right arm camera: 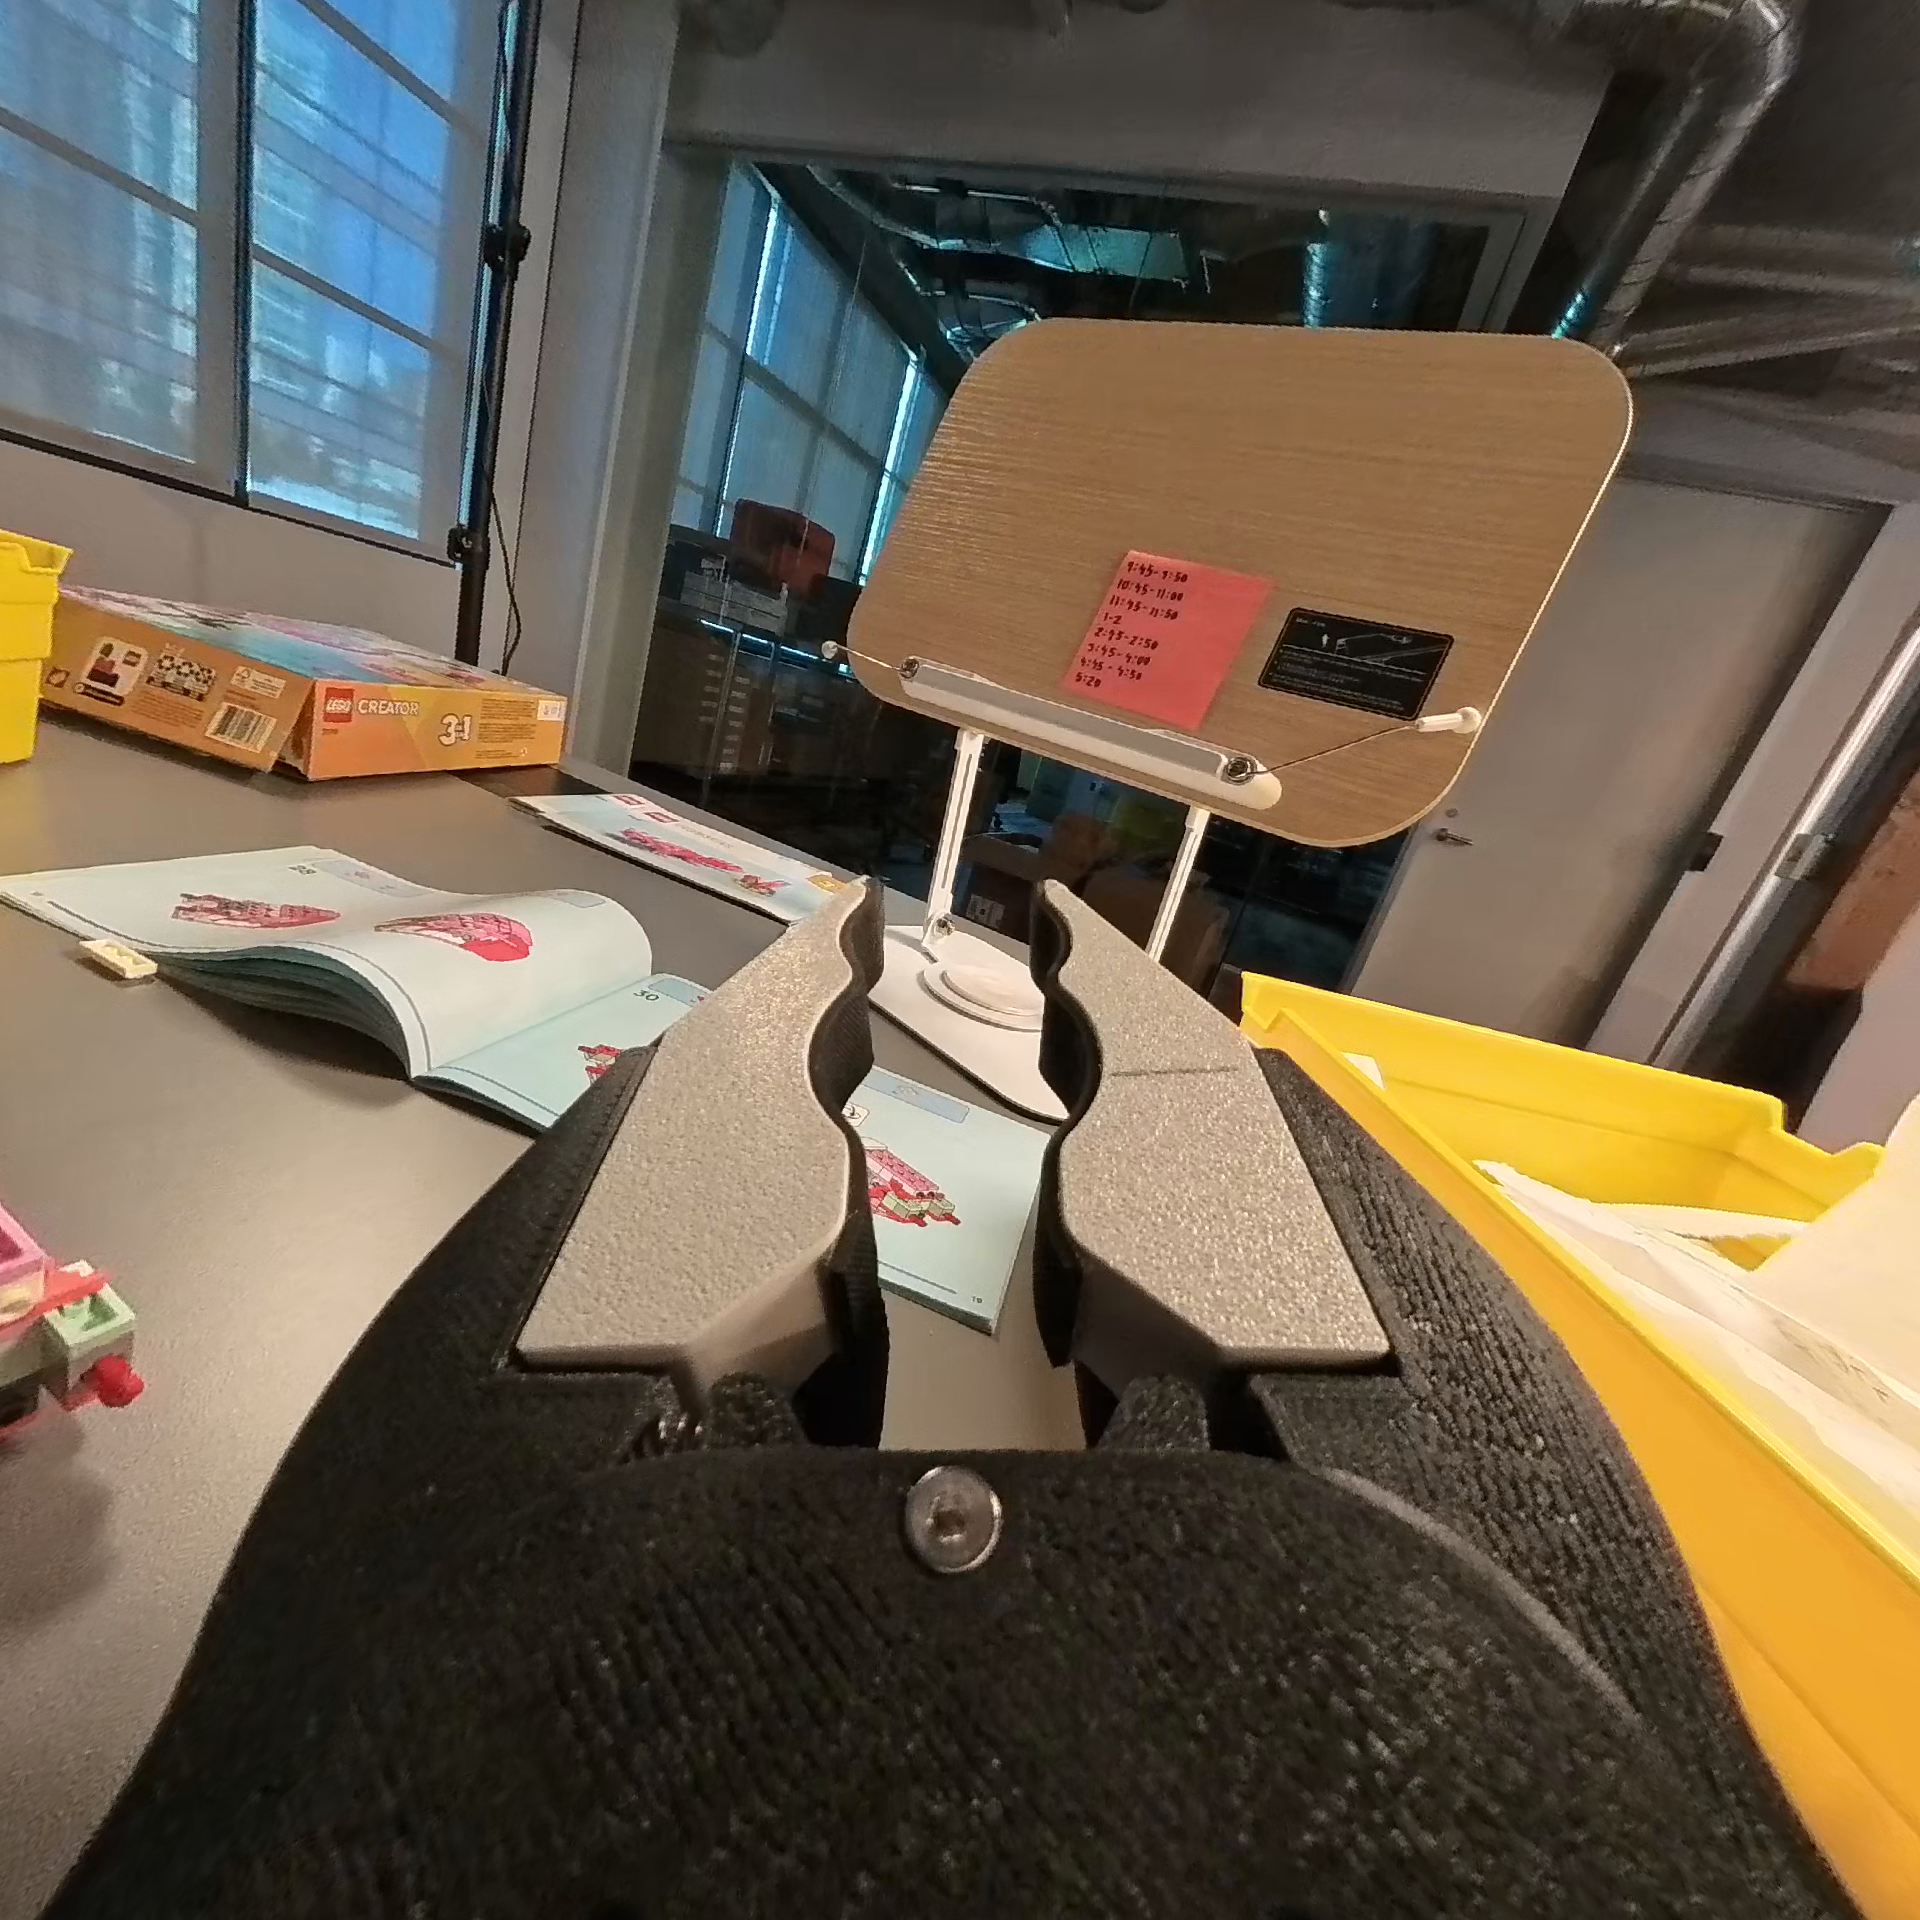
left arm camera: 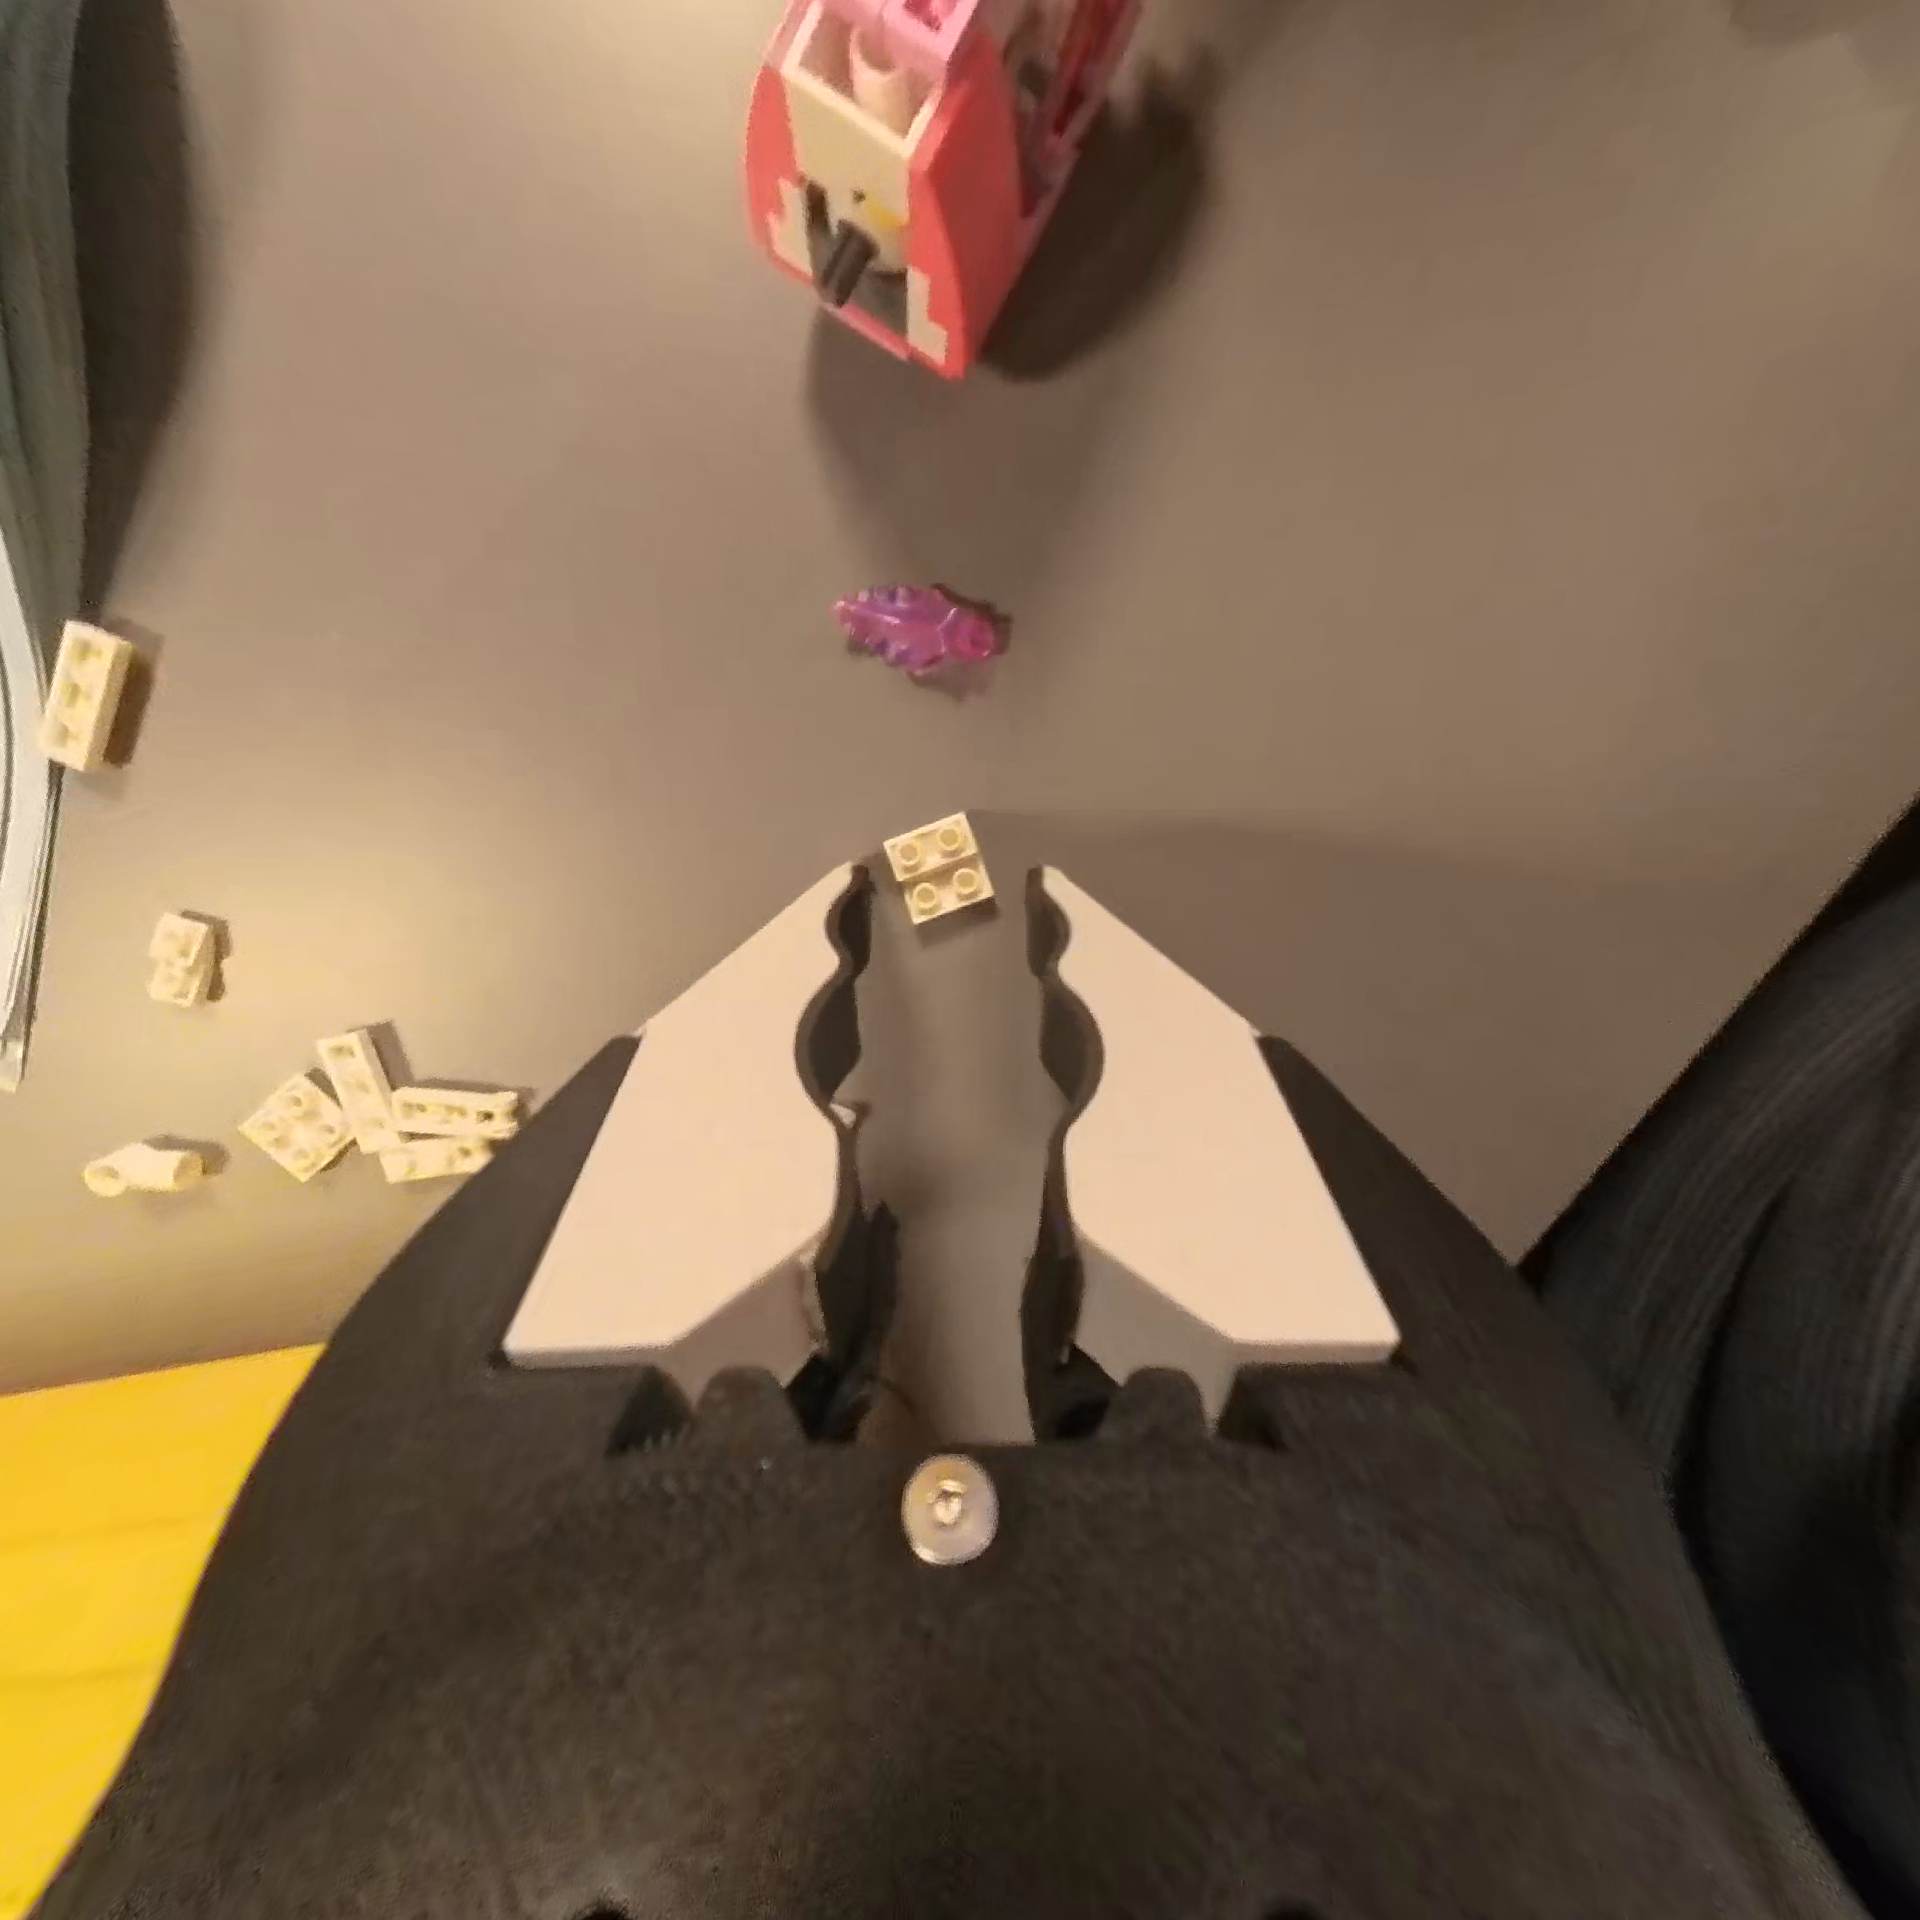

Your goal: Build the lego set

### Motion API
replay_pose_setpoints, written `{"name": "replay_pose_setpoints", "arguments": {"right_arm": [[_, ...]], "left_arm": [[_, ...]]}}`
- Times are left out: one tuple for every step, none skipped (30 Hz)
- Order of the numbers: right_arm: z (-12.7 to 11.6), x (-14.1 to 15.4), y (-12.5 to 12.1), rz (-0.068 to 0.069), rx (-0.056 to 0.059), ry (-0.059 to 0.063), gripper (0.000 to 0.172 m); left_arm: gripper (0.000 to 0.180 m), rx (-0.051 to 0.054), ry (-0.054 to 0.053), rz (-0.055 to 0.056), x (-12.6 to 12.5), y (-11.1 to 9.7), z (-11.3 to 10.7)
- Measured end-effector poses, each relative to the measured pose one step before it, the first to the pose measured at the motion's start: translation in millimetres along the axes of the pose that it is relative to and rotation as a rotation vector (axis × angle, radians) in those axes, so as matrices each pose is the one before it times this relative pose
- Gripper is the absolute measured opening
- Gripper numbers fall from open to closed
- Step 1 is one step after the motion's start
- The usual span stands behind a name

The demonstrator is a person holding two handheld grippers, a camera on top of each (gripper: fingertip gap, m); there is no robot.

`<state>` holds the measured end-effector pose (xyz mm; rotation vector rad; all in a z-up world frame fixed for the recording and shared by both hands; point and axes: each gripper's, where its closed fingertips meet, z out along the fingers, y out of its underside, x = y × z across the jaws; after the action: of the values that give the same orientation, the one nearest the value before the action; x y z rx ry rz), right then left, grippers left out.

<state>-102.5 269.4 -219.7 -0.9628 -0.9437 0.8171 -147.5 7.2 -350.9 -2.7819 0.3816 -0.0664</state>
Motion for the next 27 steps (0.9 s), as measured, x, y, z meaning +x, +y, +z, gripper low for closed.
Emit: {"name": "replay_pose_setpoints", "arguments": {"right_arm": [[0.07,-0.03,0.06,-0.0005,-0.0003,-0.0002,0.026],[0.15,0.44,0.48,-0.0021,-0.0030,0.0032,0.026],[0.26,1.22,1.14,-0.0034,-0.0071,0.0085,0.026],[0.26,1.29,1.13,-0.0026,-0.0066,0.0079,0.026],[0.16,0.86,0.56,0.0012,-0.0026,0.0042,0.026],[-0.01,0.56,0.00,0.0037,0.0005,0.0011,0.026],[-0.17,0.54,-0.19,0.0024,0.0011,0.0018,0.026],[-0.04,0.64,-0.01,0.0002,0.0006,0.0022,0.026],[-0.08,0.42,-0.16,-0.0004,0.0006,0.0014,0.026],[-0.03,0.45,0.08,-0.0003,-0.0001,0.0015,0.026],[-0.08,0.42,0.17,-0.0001,-0.0008,0.0014,0.026],[0.08,0.22,0.29,-0.0001,-0.0008,0.0007,0.026],[-0.09,0.10,-0.02,-0.0003,0.0001,0.0002,0.026],[-0.10,0.01,0.05,-0.0011,0.0002,-0.0006,0.026],[-0.21,0.13,0.55,-0.0014,-0.0019,0.0008,0.026],[-0.41,0.49,0.65,-0.0009,-0.0026,0.0024,0.026],[-0.67,0.74,0.13,0.0004,-0.0007,0.0030,0.026],[-0.65,0.68,-0.24,0.0027,0.0014,0.0023,0.026],[-0.67,0.51,-0.20,0.0025,0.0011,0.0010,0.026],[-0.37,0.49,0.18,-0.0001,-0.0011,0.0010,0.026],[-0.23,0.12,0.20,-0.0018,-0.0011,0.0005,0.026],[-0.14,-0.25,0.11,-0.0014,-0.0006,-0.0011,0.026],[0.18,-0.78,0.25,-0.0011,-0.0012,-0.0035,0.026],[0.50,-1.07,0.38,-0.0019,-0.0018,-0.0048,0.026],[0.66,-1.39,0.24,-0.0028,-0.0012,-0.0058,0.026],[0.84,-1.87,-0.13,-0.0036,-0.0005,-0.0076,0.026],[1.06,-2.54,-0.21,-0.0042,-0.0008,-0.0108,0.026]], "left_arm": [[0.028,0.0046,-0.0041,-0.0127,-0.85,-0.04,0.11],[0.026,0.0041,-0.0036,-0.0121,-1.33,0.13,0.04],[0.020,-0.0008,-0.0038,-0.0090,-1.60,0.70,-0.27],[0.017,-0.0067,-0.0008,-0.0079,-0.88,1.01,-0.29],[0.016,-0.0061,0.0063,-0.0085,0.27,0.57,-0.24],[0.016,-0.0045,0.0068,-0.0092,0.23,0.04,-0.14],[0.016,0.0004,0.0098,-0.0078,0.54,-0.81,0.03],[0.016,0.0117,0.0152,-0.0084,1.08,-2.71,-0.28],[0.016,0.0285,0.0096,-0.0067,0.41,-5.37,-1.38],[0.016,0.0457,-0.0042,-0.0037,-1.54,-8.37,-2.83],[0.016,0.0584,-0.0082,0.0011,-2.11,-11.20,-3.78],[0.016,0.0709,-0.0098,0.0051,-2.31,-14.26,-4.08],[0.016,0.0815,-0.0105,0.0130,-2.41,-17.34,-3.48],[0.016,0.0859,-0.0095,0.0170,-2.64,-19.09,-2.06],[0.016,0.0883,-0.0110,0.0221,-3.64,-19.93,0.02],[0.016,0.0852,-0.0301,0.0235,-7.59,-18.52,1.99],[0.016,0.0725,-0.0348,0.0231,-9.38,-15.16,4.03],[0.016,0.0670,-0.0299,0.0228,-9.34,-12.01,5.71],[0.016,0.0581,-0.0297,0.0055,-9.86,-8.28,6.49],[0.016,0.0418,-0.0031,-0.0051,-6.18,-3.98,7.18],[0.016,0.0335,0.0201,-0.0102,-2.29,-1.31,6.65],[0.016,0.0292,0.0196,-0.0278,-1.58,0.35,4.93],[0.016,0.0299,0.0266,-0.0251,0.75,0.73,2.53],[0.016,0.0236,0.0349,-0.0084,3.34,1.76,0.51],[0.016,0.0131,0.0088,0.0027,0.60,2.73,-0.92],[0.016,0.0094,-0.0094,0.0237,-1.43,2.98,-1.81],[0.016,0.0132,-0.0102,0.0399,-0.56,1.60,-2.40]]}}
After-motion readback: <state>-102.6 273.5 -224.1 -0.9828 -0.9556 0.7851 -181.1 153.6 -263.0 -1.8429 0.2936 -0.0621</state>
